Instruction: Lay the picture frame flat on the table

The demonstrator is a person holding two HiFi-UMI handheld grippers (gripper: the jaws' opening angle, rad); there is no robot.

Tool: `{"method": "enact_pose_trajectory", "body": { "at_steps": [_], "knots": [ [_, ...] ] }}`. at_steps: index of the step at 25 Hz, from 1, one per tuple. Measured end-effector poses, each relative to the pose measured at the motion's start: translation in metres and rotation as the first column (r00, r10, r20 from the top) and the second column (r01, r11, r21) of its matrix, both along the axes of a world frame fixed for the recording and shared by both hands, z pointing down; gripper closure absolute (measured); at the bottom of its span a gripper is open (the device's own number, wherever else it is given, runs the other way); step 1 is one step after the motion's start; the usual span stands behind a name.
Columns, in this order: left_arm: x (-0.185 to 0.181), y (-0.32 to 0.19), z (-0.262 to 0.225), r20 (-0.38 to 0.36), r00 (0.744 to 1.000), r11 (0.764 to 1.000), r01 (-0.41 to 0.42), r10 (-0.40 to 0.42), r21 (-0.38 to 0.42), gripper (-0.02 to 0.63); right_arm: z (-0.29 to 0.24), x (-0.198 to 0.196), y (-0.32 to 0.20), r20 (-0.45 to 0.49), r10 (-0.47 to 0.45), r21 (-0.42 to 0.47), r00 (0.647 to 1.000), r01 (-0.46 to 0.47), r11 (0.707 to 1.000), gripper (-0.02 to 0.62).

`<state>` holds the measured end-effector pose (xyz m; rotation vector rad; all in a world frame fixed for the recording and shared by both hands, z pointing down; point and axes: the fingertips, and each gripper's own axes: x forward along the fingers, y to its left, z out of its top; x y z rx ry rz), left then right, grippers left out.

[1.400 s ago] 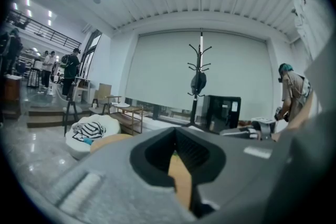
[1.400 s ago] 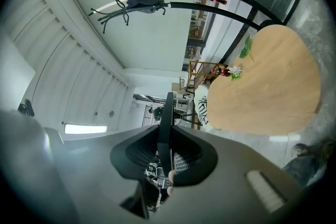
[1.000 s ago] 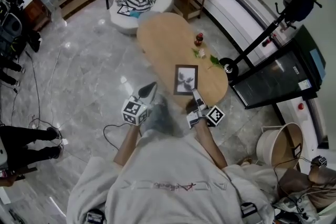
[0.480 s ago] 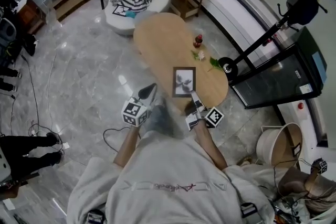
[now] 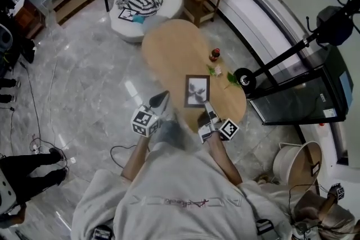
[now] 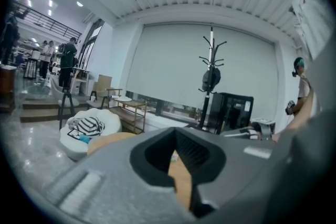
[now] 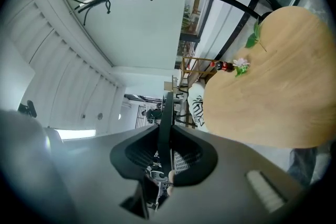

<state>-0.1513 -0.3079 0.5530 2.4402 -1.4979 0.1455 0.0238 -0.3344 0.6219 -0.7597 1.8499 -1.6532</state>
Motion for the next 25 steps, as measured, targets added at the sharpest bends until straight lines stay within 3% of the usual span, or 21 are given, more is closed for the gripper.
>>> {"method": "enact_pose_trajectory", "body": {
  "at_steps": [11, 25],
  "knots": [
    [-0.034, -0.111, 0.016, -0.020, 0.999, 0.997, -0.036, 0.035, -0.064, 0.606, 0.018, -0.034, -0.095, -0.012, 0.037, -0.060, 0.999, -0.038, 0.997, 0.520],
    [-0.057, -0.194, 0.084, -0.077, 0.992, 0.980, -0.113, 0.102, -0.165, 0.606, 0.079, -0.054, -0.163, -0.055, 0.102, -0.137, 0.993, -0.109, 0.985, 0.519]
  ]
}}
